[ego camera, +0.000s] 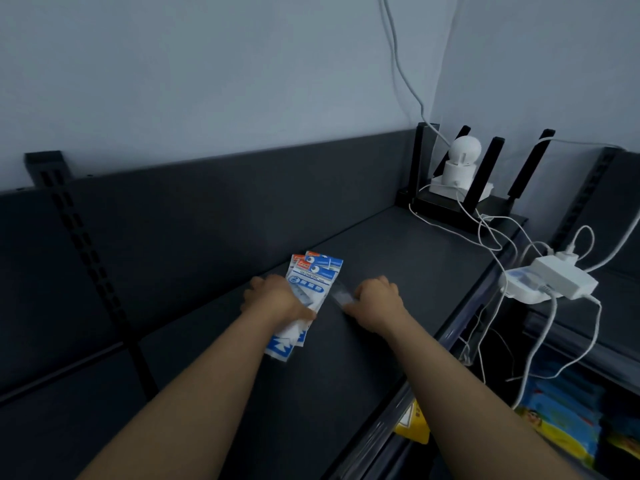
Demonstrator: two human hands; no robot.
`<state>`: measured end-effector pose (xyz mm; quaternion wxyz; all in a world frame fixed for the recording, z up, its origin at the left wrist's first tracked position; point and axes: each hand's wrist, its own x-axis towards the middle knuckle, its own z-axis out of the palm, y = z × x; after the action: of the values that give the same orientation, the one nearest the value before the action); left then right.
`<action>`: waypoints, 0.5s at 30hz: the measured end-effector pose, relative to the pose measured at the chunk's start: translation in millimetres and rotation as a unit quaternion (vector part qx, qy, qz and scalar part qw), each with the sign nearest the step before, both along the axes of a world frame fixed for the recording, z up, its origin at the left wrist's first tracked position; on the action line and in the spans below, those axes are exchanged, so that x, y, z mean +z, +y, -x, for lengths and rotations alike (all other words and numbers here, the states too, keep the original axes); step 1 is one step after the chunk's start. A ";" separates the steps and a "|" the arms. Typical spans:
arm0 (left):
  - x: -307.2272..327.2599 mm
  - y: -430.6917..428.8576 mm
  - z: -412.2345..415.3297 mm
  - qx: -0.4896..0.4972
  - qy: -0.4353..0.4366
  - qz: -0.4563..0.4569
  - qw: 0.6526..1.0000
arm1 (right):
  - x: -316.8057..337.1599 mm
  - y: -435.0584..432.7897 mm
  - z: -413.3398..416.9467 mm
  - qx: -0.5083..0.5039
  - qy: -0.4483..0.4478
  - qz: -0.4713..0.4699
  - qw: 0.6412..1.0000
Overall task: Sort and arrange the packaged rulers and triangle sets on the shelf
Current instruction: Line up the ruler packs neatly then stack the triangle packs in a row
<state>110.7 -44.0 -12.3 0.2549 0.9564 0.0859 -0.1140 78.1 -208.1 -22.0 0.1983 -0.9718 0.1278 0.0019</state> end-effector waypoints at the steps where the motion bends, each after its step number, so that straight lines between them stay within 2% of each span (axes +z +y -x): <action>1: 1.4 4.1 0.1 0.000 0.005 0.030 1.000 | 3.9 0.0 -0.4 -0.002 0.028 -0.010 1.000; 4: 4.4 17.6 4.8 0.001 -0.016 0.094 0.995 | 11.4 2.4 0.8 -0.016 0.053 -0.038 0.998; 8: 2.1 33.5 12.8 -0.011 -0.019 0.113 0.993 | 9.7 3.9 9.0 -0.045 0.010 -0.120 0.992; 10: 0.7 41.3 12.8 -0.019 -0.011 0.160 0.987 | 10.2 5.6 14.4 -0.053 -0.008 -0.162 0.985; 15: 4.7 60.0 27.6 -0.012 0.013 0.290 0.957 | 9.7 22.0 29.0 -0.072 -0.034 -0.370 0.926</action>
<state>83.1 16.0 -7.6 0.5184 0.8410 0.0409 -0.1495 49.1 -186.0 -12.3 0.5477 -0.8170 0.1805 0.0018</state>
